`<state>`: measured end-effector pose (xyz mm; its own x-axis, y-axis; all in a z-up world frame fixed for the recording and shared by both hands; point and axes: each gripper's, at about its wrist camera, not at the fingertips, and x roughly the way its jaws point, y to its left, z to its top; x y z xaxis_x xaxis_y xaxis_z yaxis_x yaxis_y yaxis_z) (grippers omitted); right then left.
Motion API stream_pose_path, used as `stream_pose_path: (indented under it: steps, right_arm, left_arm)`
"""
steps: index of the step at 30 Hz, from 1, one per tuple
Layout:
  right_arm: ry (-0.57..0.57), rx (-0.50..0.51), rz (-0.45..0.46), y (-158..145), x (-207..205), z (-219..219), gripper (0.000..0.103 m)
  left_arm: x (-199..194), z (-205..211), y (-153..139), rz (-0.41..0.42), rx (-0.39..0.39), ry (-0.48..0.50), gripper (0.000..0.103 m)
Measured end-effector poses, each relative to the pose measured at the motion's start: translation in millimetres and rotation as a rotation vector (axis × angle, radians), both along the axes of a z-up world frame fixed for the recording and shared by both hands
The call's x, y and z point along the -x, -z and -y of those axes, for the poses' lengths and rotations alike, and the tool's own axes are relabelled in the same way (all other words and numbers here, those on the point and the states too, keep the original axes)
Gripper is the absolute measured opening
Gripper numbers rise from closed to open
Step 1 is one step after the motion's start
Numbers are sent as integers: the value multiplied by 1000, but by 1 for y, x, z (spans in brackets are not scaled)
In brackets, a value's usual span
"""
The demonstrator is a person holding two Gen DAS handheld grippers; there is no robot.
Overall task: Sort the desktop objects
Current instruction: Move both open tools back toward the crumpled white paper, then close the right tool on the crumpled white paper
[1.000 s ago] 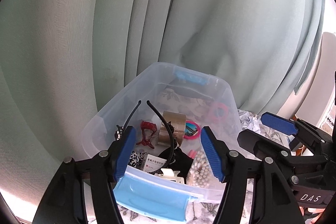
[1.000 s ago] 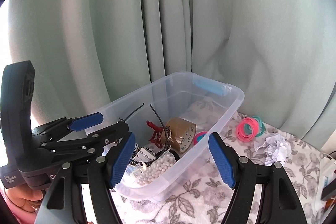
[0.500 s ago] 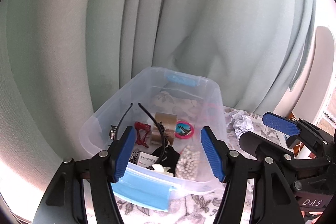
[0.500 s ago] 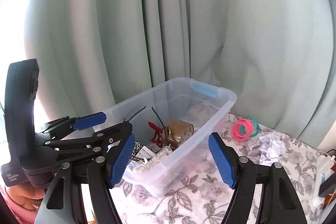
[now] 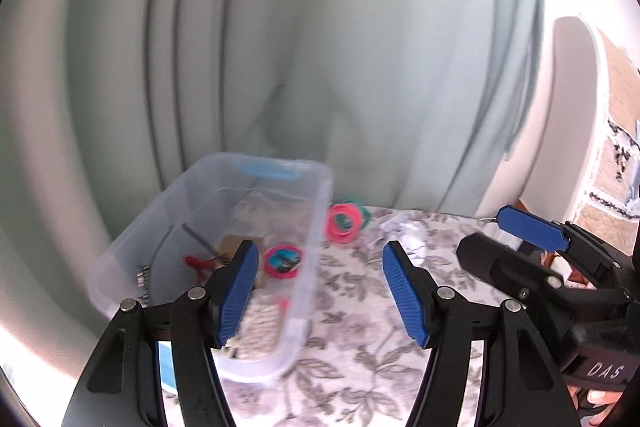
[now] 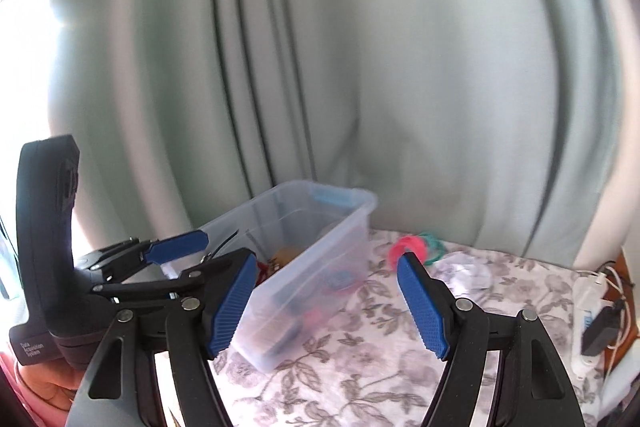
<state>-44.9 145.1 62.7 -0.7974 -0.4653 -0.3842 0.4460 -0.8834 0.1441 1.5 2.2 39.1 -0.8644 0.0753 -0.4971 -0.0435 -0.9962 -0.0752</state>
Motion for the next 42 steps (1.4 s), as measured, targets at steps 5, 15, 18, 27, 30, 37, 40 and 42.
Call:
stream_pose_path:
  steps: [5, 15, 18, 27, 30, 37, 40, 42]
  right_arm:
    - [88, 35, -10, 0, -2, -48, 76]
    - [243, 75, 85, 28, 24, -114, 76]
    - [253, 76, 141, 44, 38, -123, 76]
    - [242, 79, 284, 91, 91, -131, 76]
    - [236, 67, 310, 100, 108, -129, 76]
    - [173, 8, 364, 127, 146, -110, 76]
    - [158, -4, 394, 143, 162, -103, 76]
    - [160, 4, 408, 150, 171, -101, 76]
  left_arm:
    - [9, -33, -1, 10, 2, 43, 66]
    - [41, -84, 36, 130, 58, 137, 66]
    - [53, -93, 49, 169, 67, 147, 66]
    - [109, -95, 78, 228, 53, 108, 66]
    - [130, -96, 86, 237, 53, 92, 66]
    - [172, -85, 102, 276, -51, 41, 66]
    - [180, -84, 104, 272, -50, 47, 66]
    - [186, -83, 107, 275, -48, 46, 66]
